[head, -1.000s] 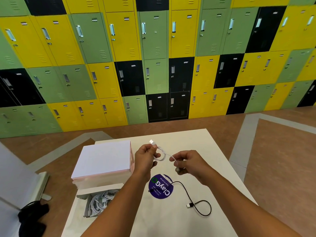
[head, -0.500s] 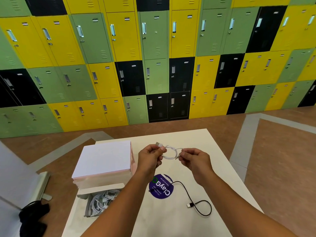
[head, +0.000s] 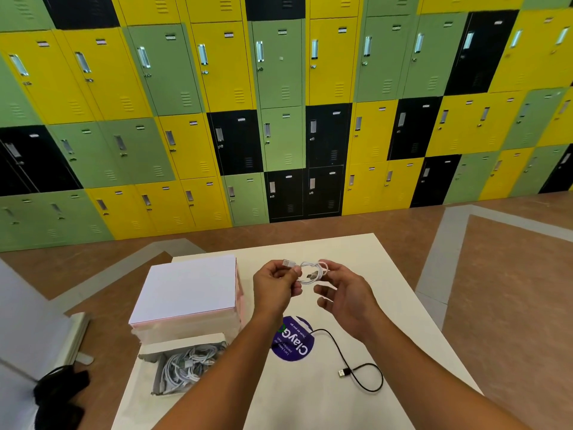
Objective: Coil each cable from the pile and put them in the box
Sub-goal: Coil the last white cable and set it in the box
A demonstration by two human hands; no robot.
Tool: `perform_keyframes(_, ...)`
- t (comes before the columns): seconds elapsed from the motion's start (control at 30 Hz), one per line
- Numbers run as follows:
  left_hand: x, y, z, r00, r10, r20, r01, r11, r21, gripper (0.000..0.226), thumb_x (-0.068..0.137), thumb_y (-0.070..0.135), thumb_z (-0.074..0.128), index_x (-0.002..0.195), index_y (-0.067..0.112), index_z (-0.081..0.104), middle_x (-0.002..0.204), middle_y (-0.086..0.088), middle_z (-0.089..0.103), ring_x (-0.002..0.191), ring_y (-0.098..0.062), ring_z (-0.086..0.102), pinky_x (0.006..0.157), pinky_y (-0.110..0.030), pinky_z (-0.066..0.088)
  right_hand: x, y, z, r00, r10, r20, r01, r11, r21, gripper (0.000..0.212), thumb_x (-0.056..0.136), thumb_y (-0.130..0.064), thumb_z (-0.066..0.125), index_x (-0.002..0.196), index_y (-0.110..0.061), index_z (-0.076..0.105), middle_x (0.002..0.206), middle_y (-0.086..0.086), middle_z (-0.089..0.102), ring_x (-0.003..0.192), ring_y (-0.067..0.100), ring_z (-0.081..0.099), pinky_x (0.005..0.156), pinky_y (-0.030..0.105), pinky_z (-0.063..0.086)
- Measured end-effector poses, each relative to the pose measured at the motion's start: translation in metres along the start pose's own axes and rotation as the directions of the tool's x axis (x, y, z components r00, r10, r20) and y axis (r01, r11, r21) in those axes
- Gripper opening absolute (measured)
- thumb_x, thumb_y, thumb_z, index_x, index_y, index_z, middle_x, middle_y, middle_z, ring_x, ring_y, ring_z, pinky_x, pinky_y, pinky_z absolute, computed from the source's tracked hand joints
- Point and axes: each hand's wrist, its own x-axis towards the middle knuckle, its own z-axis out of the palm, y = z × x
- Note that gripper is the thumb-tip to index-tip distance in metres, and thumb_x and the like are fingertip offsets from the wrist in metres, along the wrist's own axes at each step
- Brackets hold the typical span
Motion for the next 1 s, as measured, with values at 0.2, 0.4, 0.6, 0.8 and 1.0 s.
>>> perform_keyframes(0.2,-0.004,-0.002,0.001,0.996,-0.011,0.093,0.001,0.995,0.103,0.021,0.097,0.001,0.057,0.110,0.016,0.063,0.092,-0.017,0.067,0.065,-0.020,0.064,0.059,-0.031,0.058,0.006,0.001,0.006,0.996,-0.089,-0.032,0.079,0.969,-0.232,0.035,0.086,0.002,0.072,0.118,-0.009,0.061,0.093,0.012,0.070,0.068,0.019,0.060,0.061,0.030,0.051)
perform_keyframes(0.4,-0.008,0.003,-0.003,0.966,-0.097,0.242,0.032,0.965,0.260,0.012,0.095,0.021,0.066,0.105,0.014,0.067,0.083,-0.010,0.070,0.064,-0.024,0.071,0.055,-0.031,0.058,0.011,0.000,-0.002,0.978,-0.204,-0.050,0.137,0.799,-0.585,0.034,0.085,-0.005,0.076,0.114,-0.014,0.062,0.090,0.007,0.075,0.076,0.018,0.068,0.063,0.029,0.053)
perform_keyframes(0.6,-0.004,-0.004,-0.004,0.985,0.009,0.170,-0.073,0.927,0.369,0.012,0.099,0.021,0.062,0.092,0.016,0.069,0.078,-0.005,0.072,0.066,-0.019,0.072,0.055,-0.026,0.055,0.011,0.003,0.000,0.959,-0.275,-0.061,0.150,0.681,-0.716,0.047,0.081,-0.005,0.078,0.117,-0.024,0.056,0.090,0.008,0.068,0.075,0.019,0.071,0.065,0.028,0.058)
perform_keyframes(0.8,0.000,-0.008,-0.007,0.999,0.051,0.019,-0.054,0.939,0.340,0.014,0.099,0.021,0.061,0.104,0.012,0.070,0.093,-0.007,0.074,0.073,-0.020,0.074,0.053,-0.026,0.056,0.007,0.004,-0.003,0.982,-0.182,0.044,0.161,0.699,-0.696,0.038,0.082,-0.002,0.077,0.114,-0.016,0.062,0.077,0.009,0.069,0.068,0.014,0.068,0.064,0.027,0.059)
perform_keyframes(1.0,-0.004,-0.005,-0.010,0.987,-0.096,0.129,0.056,0.959,0.279,0.011,0.099,0.021,0.063,0.106,0.014,0.067,0.089,-0.008,0.075,0.073,-0.018,0.076,0.055,-0.029,0.058,0.005,0.000,-0.008,0.992,-0.122,0.022,0.101,0.689,-0.717,0.019,0.090,-0.004,0.068,0.106,-0.015,0.072,0.080,0.005,0.069,0.074,0.013,0.062,0.064,0.026,0.052)
